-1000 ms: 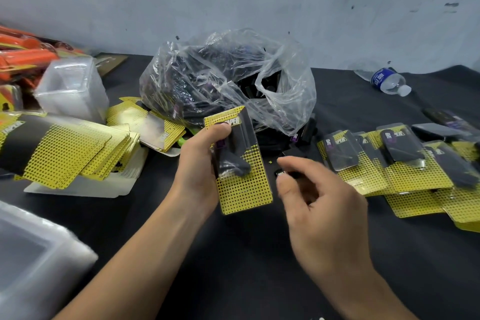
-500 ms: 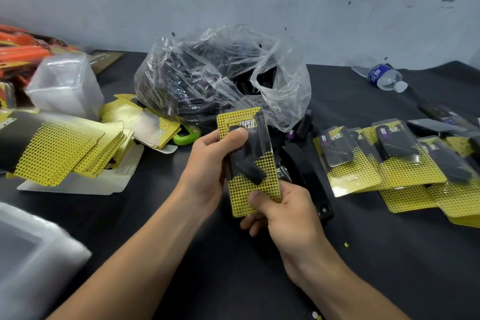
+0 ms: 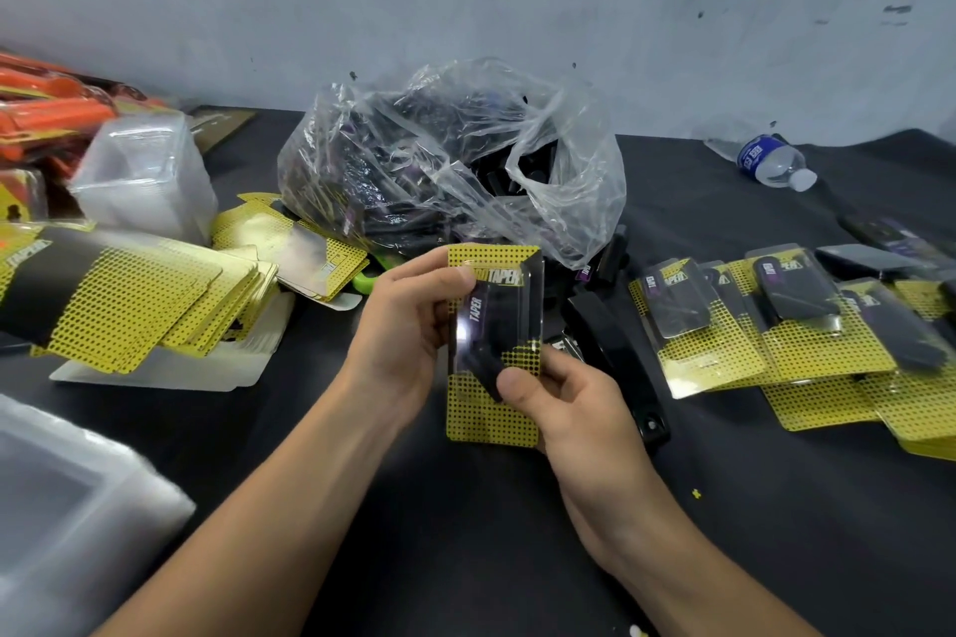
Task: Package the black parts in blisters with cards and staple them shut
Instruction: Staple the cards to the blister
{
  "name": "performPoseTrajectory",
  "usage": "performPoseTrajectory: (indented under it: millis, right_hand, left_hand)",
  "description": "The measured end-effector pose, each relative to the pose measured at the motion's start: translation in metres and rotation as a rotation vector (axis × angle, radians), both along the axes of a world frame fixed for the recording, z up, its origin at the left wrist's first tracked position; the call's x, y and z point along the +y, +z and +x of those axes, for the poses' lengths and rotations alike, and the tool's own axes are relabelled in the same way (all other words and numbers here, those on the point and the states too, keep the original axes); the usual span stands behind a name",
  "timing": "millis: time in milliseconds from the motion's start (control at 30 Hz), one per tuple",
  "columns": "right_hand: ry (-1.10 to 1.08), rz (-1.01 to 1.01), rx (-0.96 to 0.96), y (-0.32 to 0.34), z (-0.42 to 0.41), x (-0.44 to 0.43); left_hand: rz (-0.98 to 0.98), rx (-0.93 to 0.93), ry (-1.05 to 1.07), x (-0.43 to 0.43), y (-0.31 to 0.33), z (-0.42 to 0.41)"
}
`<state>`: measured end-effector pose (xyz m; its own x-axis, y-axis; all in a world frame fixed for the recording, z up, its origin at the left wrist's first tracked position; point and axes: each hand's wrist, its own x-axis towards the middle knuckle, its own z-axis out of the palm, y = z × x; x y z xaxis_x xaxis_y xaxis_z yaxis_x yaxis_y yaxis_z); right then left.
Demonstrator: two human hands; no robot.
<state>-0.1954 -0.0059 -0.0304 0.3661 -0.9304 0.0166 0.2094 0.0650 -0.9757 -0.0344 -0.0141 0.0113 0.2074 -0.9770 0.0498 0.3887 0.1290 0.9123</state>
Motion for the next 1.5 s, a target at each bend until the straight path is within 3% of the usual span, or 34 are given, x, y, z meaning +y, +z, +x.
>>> performPoseTrajectory:
  millis: [200, 600, 967, 1200, 1367, 1500]
  right_hand:
    - [-0.004, -0.083, 0.058, -0.007, 0.0, -0.002]
    - [0.032, -0.161, 0.096, -0.003, -0.004, -0.002]
    - [-0.009, -0.197, 0.216, -0.005, -0.006, 0.0]
    - [-0.11, -0.235, 0.316, -0.001, -0.009, 0.002]
    - [-0.169, -0.363, 0.492, 0.006, -0.013, 0.009]
    - [-0.285, -0.387, 0.505, 0.014, -0.018, 0.009]
  left_hand:
    - [0.122, 0.044, 0.079, -0.002, -0.001, -0.008]
    - [0.0, 0.023, 0.217, 0.0, 0.007, -0.007]
    - [0.085, 0.096, 0.347, 0.002, 0.01, 0.004]
    - [0.049, -0.032, 0.225, 0.0, 0.01, 0.01]
    - [0.094, 0.082, 0.326, -0.004, 0.007, 0.012]
    - [0.17, 0.092, 0.274, -0.006, 0.001, 0.003]
